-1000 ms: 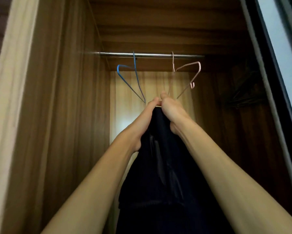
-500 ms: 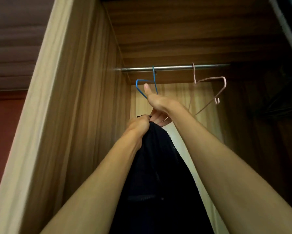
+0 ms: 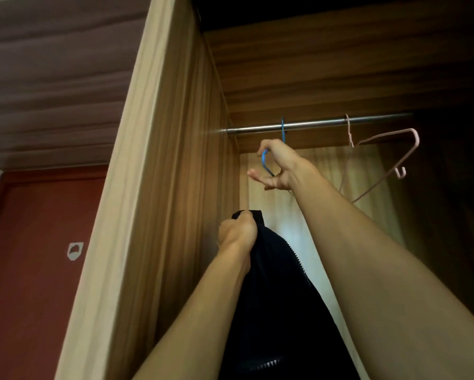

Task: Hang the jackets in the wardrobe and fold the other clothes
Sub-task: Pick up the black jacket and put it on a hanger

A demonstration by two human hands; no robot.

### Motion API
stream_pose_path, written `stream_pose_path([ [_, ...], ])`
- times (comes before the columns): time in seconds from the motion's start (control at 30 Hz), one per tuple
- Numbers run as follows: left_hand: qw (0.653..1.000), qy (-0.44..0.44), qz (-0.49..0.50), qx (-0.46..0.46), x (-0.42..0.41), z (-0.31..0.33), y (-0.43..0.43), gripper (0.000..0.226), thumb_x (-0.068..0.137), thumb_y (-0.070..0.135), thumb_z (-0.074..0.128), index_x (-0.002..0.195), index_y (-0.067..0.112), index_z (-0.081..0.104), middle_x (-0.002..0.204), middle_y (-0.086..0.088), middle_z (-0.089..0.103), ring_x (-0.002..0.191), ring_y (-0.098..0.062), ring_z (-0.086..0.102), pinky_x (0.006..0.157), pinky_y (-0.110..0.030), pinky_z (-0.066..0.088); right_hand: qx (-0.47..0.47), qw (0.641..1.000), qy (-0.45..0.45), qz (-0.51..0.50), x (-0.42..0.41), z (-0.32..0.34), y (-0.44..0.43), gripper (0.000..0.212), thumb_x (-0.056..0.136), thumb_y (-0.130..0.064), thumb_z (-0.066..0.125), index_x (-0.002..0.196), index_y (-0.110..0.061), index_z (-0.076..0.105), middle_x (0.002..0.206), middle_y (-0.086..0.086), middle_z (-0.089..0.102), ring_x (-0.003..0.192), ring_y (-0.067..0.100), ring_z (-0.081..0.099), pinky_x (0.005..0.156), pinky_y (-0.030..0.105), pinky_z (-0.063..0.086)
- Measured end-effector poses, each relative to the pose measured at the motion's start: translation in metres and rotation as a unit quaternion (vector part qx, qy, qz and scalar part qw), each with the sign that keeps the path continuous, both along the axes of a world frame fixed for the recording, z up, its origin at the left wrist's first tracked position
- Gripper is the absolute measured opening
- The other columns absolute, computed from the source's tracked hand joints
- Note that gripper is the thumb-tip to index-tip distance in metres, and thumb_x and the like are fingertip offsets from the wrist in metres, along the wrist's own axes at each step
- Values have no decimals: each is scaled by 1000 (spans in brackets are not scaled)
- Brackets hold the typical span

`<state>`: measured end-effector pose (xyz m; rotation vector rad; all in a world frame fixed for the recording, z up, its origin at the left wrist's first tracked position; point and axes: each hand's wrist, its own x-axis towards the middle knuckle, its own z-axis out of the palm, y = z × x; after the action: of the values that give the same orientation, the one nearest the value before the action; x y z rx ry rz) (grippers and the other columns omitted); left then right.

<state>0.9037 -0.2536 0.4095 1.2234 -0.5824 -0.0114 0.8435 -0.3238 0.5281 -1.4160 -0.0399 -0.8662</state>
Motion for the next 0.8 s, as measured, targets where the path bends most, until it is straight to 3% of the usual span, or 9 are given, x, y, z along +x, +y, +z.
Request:
stream_pose_path([
  [0.07, 1000, 6, -21, -11, -3, -1, -4, 24, 97, 31, 53, 110, 11, 53, 109, -12, 64, 100, -32, 65, 93, -44, 56, 52, 996, -61, 33, -5, -1, -11, 23, 81, -6, 49, 102, -14, 54, 136, 29, 34, 90, 29, 64, 49, 19, 55],
  [0.17, 999, 6, -29, -13, -8, -3, -8, 19, 97, 28, 54, 102, 11, 49, 107, -12, 64, 100, -34, 65, 92, -44, 56, 110, 986, -109, 68, -21, -9, -37, 48, 79, -3, 44, 125, -15, 53, 139, 35, 34, 59, 15, 60, 45, 11, 39],
  [0.37, 998, 5, -62, -5, -13, -5, -13, 30, 96, 31, 56, 113, 7, 59, 107, -14, 67, 97, -34, 67, 92, -46, 57, 23, 993, -114, -33, -43, -14, -63, 19, 83, 2, 38, 82, -11, 51, 110, 8, 51, 72, 16, 66, 41, 11, 35],
  [0.47, 997, 3, -75, -11, -18, -5, -10, 28, 97, 32, 56, 114, 11, 55, 113, -14, 65, 101, -34, 65, 94, -45, 55, -7, 995, -93, -28, -46, -12, -58, 18, 80, 0, 32, 72, -10, 45, 131, 16, 46, 76, 26, 74, 43, 15, 40],
  [0.53, 997, 1, -77, -23, -21, -6, -6, 26, 96, 33, 57, 112, 12, 53, 113, -14, 65, 101, -35, 65, 95, -46, 55, -52, 994, -57, -73, -48, -17, -54, 25, 80, 5, 27, 66, -12, 40, 129, 25, 55, 81, 26, 74, 51, 20, 50],
  [0.63, 996, -2, -77, -33, -25, -11, 0, 33, 94, 35, 57, 113, 9, 56, 112, -13, 66, 101, -35, 66, 94, -48, 55, -90, 984, -39, -149, -54, -34, -54, 25, 82, 12, 36, 94, 1, 54, 114, 29, 65, 96, 28, 69, 75, 31, 57],
  [0.7, 996, -3, -87, -26, -27, -16, 3, 27, 95, 37, 57, 106, 12, 52, 112, -13, 66, 101, -35, 66, 94, -48, 55, -73, 980, -76, -170, -61, -46, -63, 52, 80, 11, 56, 129, -5, 47, 111, 21, 64, 111, 24, 64, 90, 36, 55],
  [0.77, 995, -3, -97, -21, -30, -23, 6, 25, 96, 36, 56, 105, 13, 52, 111, -12, 66, 101, -33, 66, 94, -48, 55, -19, 980, -136, -147, -74, -54, -71, 61, 79, 6, 68, 134, -5, 45, 115, 18, 66, 109, 20, 67, 91, 35, 57],
  [0.8, 995, -2, -102, -15, -31, -27, 8, 26, 96, 37, 56, 104, 12, 54, 110, -12, 67, 100, -33, 67, 94, -48, 56, 3, 982, -150, -116, -80, -56, -70, 52, 81, 4, 69, 129, 0, 50, 108, 17, 68, 94, 17, 71, 81, 30, 60],
])
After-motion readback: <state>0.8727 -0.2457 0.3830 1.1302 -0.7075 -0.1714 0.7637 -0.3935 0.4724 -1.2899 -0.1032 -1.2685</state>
